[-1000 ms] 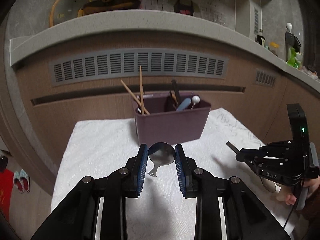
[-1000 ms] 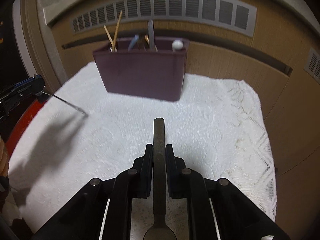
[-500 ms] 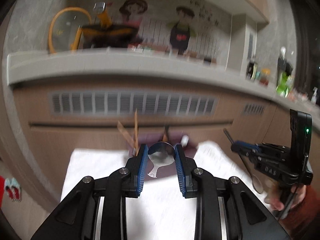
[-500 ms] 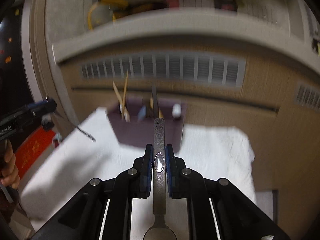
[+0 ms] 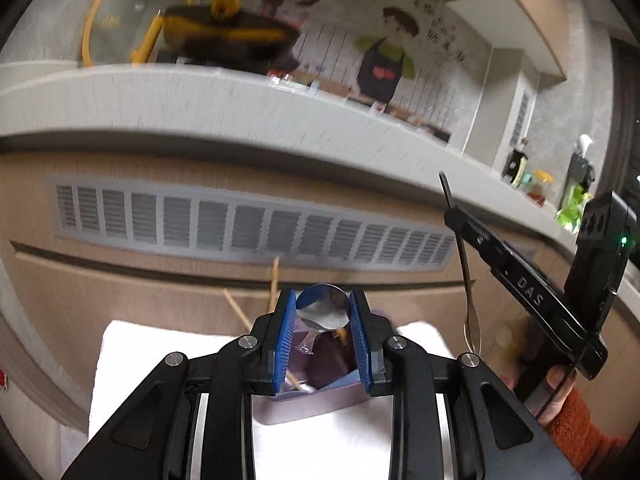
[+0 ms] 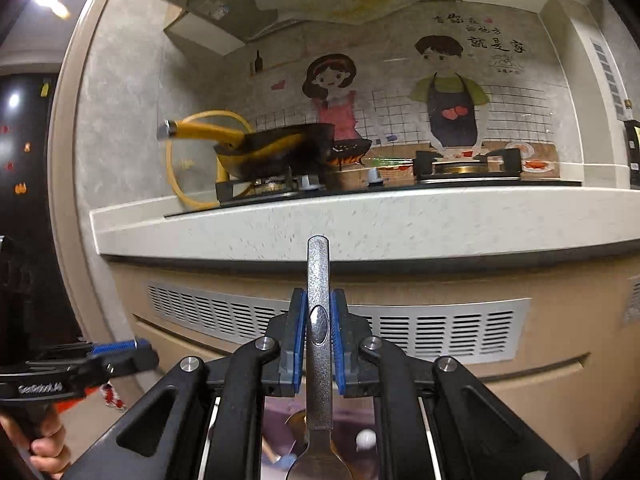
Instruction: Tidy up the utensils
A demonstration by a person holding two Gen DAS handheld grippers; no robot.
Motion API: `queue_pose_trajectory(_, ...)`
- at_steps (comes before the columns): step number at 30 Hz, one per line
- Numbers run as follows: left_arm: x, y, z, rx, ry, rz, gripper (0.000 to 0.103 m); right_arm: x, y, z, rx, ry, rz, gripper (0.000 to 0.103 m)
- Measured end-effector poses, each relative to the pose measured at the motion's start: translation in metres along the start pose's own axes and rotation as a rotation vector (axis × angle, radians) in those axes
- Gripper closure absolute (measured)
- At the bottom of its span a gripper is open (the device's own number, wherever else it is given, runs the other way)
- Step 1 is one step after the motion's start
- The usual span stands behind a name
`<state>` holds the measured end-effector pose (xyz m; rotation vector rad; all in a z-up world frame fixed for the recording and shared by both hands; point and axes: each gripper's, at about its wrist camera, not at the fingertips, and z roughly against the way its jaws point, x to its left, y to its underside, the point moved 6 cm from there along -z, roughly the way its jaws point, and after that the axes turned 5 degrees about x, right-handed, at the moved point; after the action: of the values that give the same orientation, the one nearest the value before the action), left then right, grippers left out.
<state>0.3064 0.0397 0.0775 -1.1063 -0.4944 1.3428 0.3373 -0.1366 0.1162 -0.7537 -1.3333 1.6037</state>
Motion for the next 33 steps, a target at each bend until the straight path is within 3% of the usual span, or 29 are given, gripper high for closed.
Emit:
queue_pose_trajectory(11,0.026,0.020,-0.057,0.118,0.010,0.033,0.075,0.006,0.034,-0.065,-0.021,0.000,0.118,0.092)
queue_pose_trajectory(20,0.029,0.030,-0.075,0.156,0.005,0.042,0.075,-0.004,0.061,-0.100,0.084,-0.044,0.108,0.092)
queue_pose_trajectory(28,0.029,0.035,-0.081,0.166,0.000,0.047,0.075,-0.007,0.059,-0.099,0.064,-0.113,0.112,0.092)
queue_pose_trajectory(33,0.027,0.043,-0.083,0.189,0.005,0.034,0.075,-0.011,0.071,-0.092,0.099,-0.114,0.111,0.092)
